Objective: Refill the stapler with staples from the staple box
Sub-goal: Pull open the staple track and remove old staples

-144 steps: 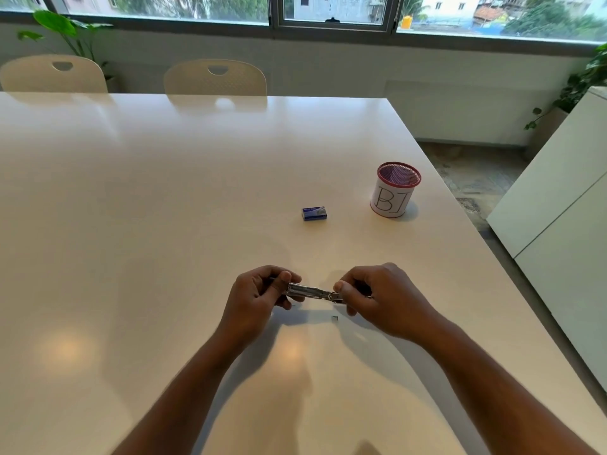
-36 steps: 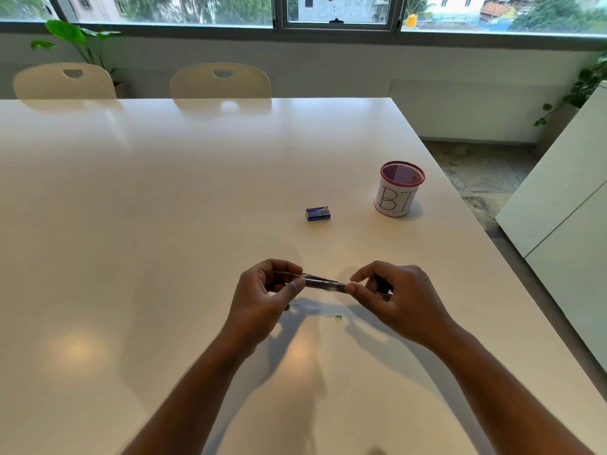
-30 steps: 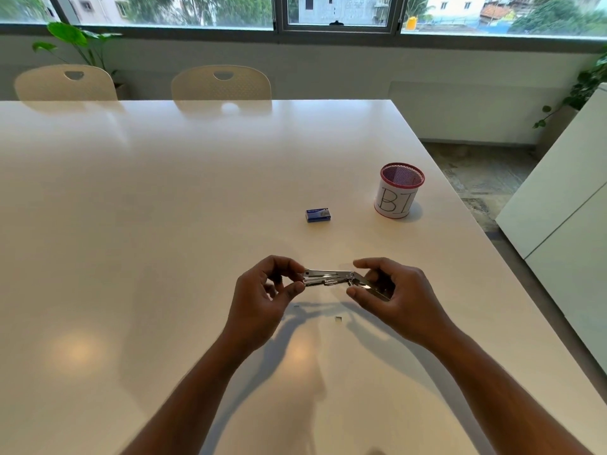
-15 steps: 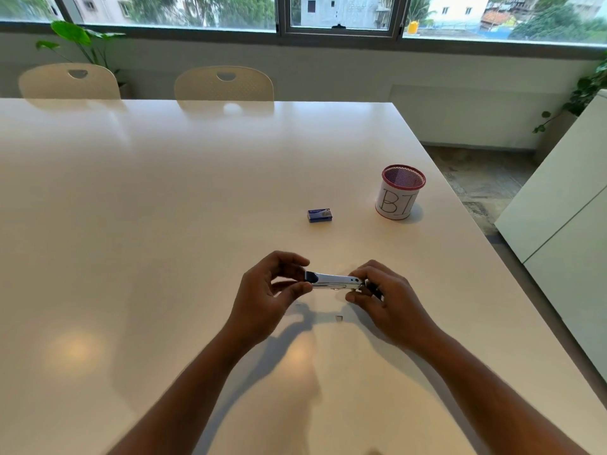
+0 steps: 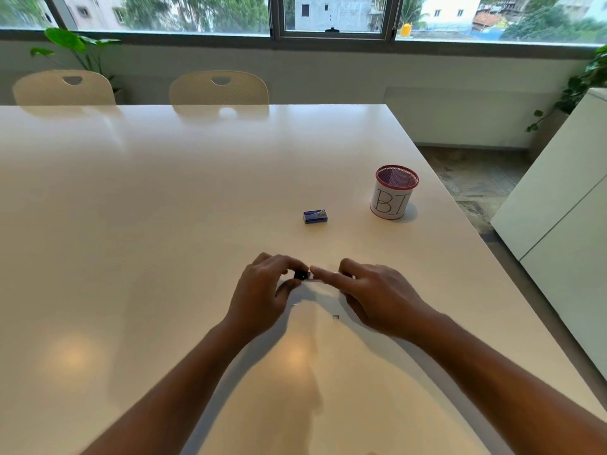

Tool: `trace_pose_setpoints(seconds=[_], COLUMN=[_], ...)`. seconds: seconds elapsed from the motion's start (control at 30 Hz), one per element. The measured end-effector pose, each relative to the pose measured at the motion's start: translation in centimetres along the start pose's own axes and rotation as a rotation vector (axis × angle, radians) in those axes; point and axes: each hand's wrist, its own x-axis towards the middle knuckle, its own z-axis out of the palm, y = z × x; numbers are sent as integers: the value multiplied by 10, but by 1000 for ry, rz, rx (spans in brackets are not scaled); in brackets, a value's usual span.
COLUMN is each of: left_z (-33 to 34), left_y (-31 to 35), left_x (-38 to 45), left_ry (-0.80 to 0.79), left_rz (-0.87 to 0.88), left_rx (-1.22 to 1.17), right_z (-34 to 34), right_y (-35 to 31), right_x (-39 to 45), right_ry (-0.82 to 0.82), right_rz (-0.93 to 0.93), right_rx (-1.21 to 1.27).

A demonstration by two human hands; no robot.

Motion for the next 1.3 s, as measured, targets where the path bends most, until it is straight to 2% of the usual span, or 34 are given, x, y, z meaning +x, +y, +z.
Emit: trace_pose_setpoints(seconds=[0.1,0.2,0.3,0.47,0.67,0.83,0.97,1.13,1.3], left_z=[0,-4,-5,-2,-5,-10,-12,-14,-12], left_y=[-1,1,3,2,7,18,25,28,28], left_x=[-2,3,8,10,11,12,10,11,13], left_ry=[2,136,146,133,120,200,179,164,183], left_rz=[-31,-52,-83,-239,-368,-460,-405,-398,-357], left_rx=[-37,-84,-129,-427,-703,-871,-842,-806,-626], right_z=[0,-3,-2,-2,-13,-21,-23,-25,-28], right_y=[-5,-4,-3,-6,-9,-4,-2,1,0], right_x=[2,7,12,15,15,12,10,9,7], right_ry=[-19,83,71,29,-172,-290,-306,-335,-390], right_rz=[-18,70,156,363,616,708,733,710,687], right_rx=[70,170,307,758,1262,1514,1648,1689,1673])
